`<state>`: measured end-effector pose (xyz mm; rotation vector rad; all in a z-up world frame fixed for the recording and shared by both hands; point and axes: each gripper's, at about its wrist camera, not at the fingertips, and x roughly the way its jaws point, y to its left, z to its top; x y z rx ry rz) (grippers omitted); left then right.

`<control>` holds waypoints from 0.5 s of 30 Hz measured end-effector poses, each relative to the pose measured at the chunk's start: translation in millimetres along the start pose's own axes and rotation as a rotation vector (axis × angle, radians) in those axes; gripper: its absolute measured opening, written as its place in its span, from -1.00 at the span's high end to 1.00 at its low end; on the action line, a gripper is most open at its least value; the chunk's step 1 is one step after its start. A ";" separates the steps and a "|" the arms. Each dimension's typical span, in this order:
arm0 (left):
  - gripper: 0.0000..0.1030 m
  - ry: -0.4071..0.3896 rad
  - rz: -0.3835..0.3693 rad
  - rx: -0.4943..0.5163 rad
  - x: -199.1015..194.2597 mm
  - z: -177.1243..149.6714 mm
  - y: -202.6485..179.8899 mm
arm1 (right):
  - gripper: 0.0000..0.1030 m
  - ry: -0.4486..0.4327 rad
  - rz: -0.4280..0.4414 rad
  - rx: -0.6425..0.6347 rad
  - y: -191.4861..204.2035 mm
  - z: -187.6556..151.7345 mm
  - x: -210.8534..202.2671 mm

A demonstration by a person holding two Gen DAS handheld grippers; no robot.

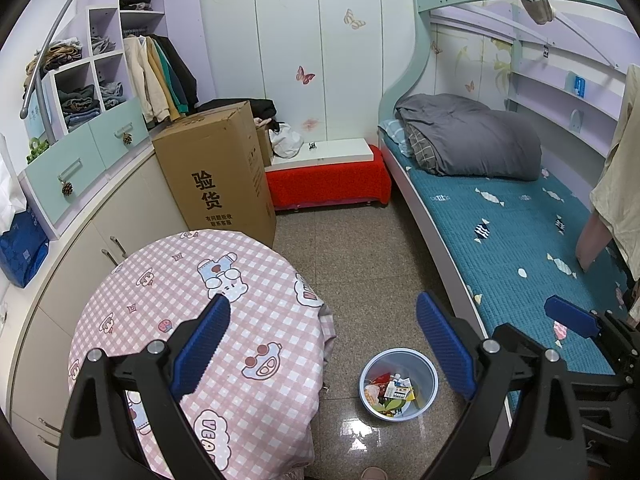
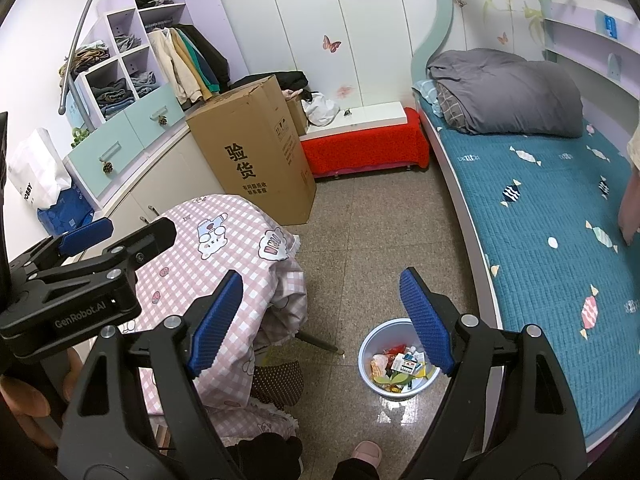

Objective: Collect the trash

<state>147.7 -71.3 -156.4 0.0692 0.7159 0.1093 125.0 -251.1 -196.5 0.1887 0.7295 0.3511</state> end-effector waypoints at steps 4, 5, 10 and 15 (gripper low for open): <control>-0.79 0.000 0.001 0.000 0.0 0.4 -0.2 | -0.55 0.001 -0.001 0.001 0.3 -0.8 0.2; -0.79 0.001 0.000 0.000 0.0 -0.6 -0.3 | -0.55 0.001 0.000 0.001 0.2 -0.7 0.0; -0.79 0.002 -0.001 -0.001 0.4 -0.3 -0.1 | -0.55 0.002 0.001 0.002 -0.1 -0.2 -0.1; -0.79 0.004 -0.001 0.001 1.2 -2.3 0.4 | -0.55 0.001 0.000 0.002 -0.7 -0.5 0.2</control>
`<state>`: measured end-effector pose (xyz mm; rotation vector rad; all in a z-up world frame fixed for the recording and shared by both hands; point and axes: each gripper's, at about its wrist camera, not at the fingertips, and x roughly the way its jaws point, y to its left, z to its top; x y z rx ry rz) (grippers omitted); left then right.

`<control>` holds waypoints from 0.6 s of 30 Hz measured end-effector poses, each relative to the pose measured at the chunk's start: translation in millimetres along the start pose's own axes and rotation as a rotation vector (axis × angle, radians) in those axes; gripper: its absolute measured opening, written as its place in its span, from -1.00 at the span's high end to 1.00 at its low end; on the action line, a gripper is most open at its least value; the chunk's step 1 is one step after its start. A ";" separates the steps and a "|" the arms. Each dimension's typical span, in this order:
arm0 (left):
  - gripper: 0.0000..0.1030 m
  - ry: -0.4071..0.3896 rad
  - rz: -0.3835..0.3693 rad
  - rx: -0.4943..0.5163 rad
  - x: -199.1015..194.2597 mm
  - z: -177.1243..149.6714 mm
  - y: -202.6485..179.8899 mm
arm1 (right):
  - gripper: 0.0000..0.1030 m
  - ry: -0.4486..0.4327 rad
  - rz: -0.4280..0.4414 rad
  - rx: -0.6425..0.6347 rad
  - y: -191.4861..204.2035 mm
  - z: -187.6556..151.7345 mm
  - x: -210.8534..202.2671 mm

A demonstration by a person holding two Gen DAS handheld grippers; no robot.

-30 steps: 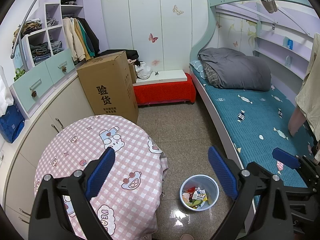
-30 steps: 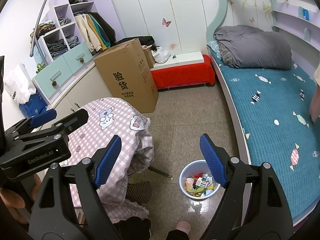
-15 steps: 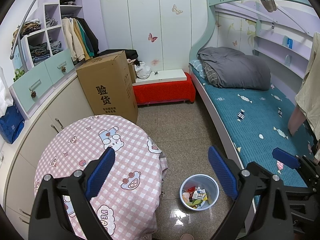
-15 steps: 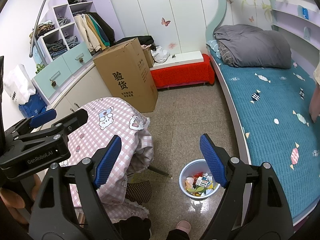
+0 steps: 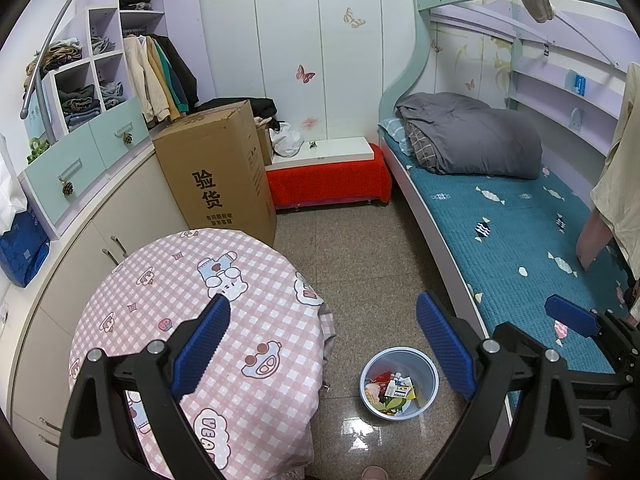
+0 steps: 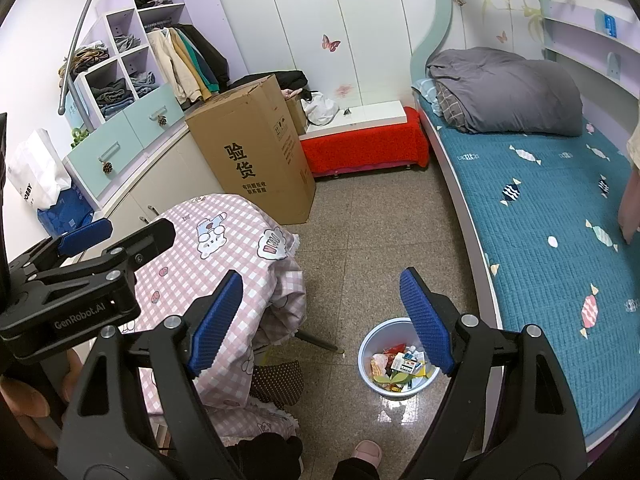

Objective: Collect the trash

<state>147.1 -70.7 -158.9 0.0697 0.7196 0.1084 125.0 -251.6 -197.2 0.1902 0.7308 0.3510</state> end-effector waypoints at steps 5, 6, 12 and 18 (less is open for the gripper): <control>-0.79 0.002 0.000 0.001 0.7 -2.4 0.2 | -0.55 0.002 0.001 0.001 -0.2 0.6 0.0; -0.79 0.003 -0.001 0.001 0.7 -2.4 0.2 | -0.55 0.002 0.000 0.001 0.0 1.0 0.0; -0.79 0.006 -0.001 0.002 1.7 -3.4 2.2 | -0.55 0.006 -0.002 0.007 -0.8 -7.1 -0.6; -0.79 0.008 -0.003 0.003 2.4 -3.2 2.8 | -0.55 0.009 -0.003 0.011 -2.0 -7.5 -0.7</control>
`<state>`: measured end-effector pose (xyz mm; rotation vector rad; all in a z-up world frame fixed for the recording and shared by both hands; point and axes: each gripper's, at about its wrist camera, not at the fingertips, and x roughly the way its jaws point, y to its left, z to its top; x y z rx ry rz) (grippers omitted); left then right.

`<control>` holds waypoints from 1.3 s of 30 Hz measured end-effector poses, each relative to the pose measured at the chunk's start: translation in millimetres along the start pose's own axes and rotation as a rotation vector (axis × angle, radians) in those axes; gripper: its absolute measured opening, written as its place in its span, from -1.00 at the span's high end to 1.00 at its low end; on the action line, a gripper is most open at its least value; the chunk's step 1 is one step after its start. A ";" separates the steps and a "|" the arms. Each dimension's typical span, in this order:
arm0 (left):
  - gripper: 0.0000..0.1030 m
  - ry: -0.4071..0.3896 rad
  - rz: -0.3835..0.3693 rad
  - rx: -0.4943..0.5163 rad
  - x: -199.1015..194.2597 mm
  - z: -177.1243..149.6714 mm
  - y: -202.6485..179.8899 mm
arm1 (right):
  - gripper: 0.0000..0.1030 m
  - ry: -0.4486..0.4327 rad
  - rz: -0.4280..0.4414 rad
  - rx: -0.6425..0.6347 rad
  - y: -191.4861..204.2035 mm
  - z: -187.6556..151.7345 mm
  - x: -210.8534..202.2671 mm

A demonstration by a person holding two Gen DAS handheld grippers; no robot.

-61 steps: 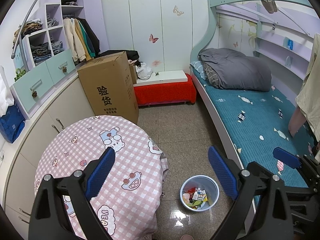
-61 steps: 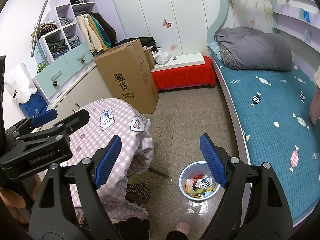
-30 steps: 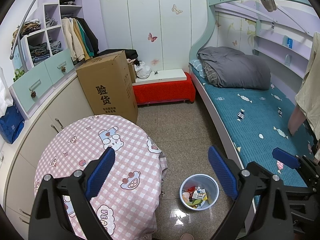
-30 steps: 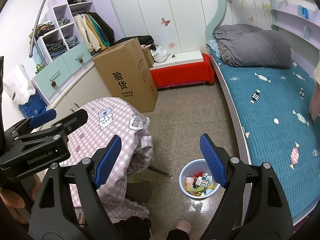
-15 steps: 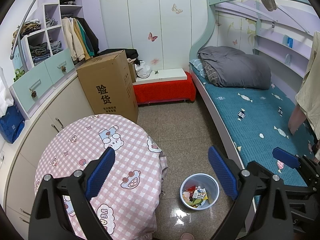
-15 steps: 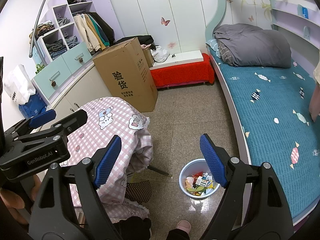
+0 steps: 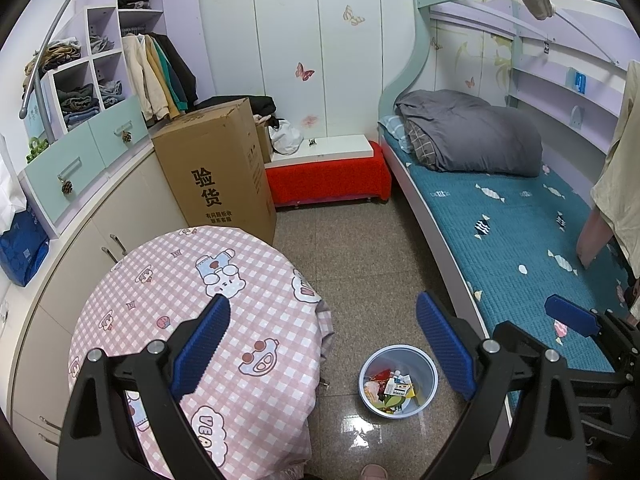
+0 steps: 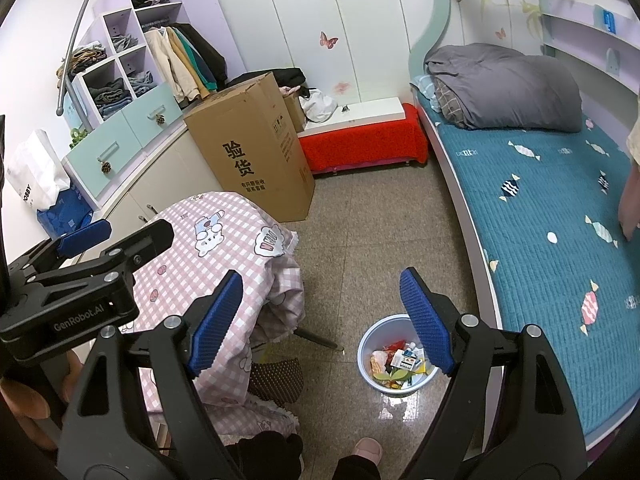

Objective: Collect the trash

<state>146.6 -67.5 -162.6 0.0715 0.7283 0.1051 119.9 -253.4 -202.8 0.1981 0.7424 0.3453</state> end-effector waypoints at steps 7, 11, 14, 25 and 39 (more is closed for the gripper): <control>-0.79 0.005 0.002 0.003 0.8 -1.3 0.0 | -0.55 0.004 0.002 0.001 -3.8 3.4 0.5; -0.79 0.009 0.000 0.005 2.1 1.7 -0.9 | -0.55 0.008 0.002 0.004 -5.9 1.4 -0.3; -0.79 0.011 0.001 0.006 2.5 2.7 -1.4 | -0.55 0.011 0.004 0.008 -7.7 0.4 -0.3; -0.79 0.023 -0.002 0.019 5.4 7.3 -5.1 | -0.55 0.018 0.003 0.016 -13.4 3.4 2.2; -0.79 0.031 -0.008 0.031 9.4 12.0 -6.6 | -0.55 0.028 -0.001 0.033 -17.2 5.8 5.1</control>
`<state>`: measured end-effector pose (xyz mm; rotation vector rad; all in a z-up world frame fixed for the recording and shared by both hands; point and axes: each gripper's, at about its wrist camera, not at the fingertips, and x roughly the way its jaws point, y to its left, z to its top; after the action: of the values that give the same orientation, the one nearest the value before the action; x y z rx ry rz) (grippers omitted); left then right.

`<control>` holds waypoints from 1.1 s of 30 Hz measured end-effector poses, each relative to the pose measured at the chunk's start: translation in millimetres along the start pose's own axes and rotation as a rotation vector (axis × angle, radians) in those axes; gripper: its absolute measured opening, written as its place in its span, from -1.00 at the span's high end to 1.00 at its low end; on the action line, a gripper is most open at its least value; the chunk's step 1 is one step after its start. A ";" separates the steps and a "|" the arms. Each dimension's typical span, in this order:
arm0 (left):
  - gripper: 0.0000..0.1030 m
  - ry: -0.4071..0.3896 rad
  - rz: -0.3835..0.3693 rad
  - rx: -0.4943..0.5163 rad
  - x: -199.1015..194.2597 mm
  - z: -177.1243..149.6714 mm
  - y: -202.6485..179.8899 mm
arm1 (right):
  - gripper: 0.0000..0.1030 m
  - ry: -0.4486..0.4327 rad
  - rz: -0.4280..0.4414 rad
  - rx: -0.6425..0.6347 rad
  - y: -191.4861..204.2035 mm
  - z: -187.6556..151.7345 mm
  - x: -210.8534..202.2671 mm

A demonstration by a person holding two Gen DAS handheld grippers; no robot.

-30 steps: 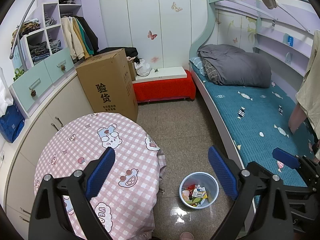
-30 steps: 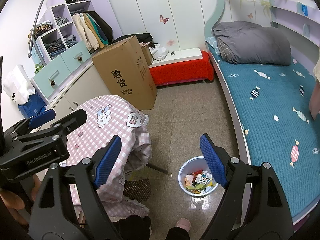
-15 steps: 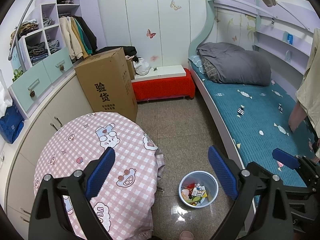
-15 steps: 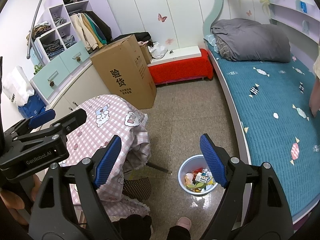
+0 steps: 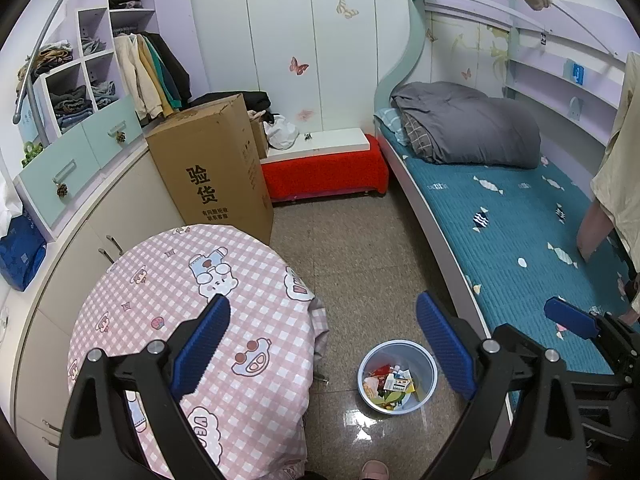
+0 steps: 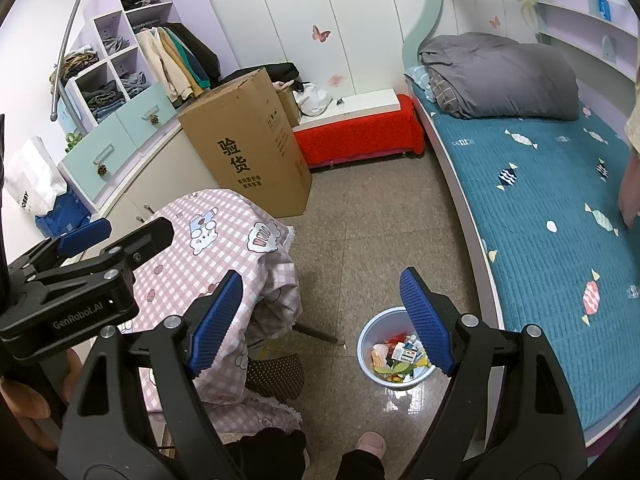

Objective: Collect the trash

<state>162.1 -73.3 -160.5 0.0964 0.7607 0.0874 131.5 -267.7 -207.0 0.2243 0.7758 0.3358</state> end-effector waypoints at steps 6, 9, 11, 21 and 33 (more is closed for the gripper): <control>-0.79 0.001 -0.001 -0.001 0.4 0.6 0.1 | -0.55 0.000 0.000 0.000 0.0 0.0 -0.3; -0.79 0.001 -0.001 0.000 0.4 0.7 0.5 | -0.55 -0.001 0.000 -0.001 0.1 0.8 -0.3; -0.79 0.000 0.000 -0.001 0.4 0.8 0.7 | -0.55 0.000 0.000 0.000 0.2 0.5 -0.2; -0.80 0.002 -0.008 -0.006 2.4 -3.3 2.1 | -0.55 0.000 -0.004 -0.001 0.5 1.0 0.2; -0.82 0.025 -0.024 -0.031 10.5 -8.1 24.0 | -0.58 0.016 -0.017 -0.011 6.0 0.3 8.0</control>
<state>163.0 -47.9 -170.7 0.0568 0.7850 0.0774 135.7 -259.2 -210.0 0.2045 0.7914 0.3257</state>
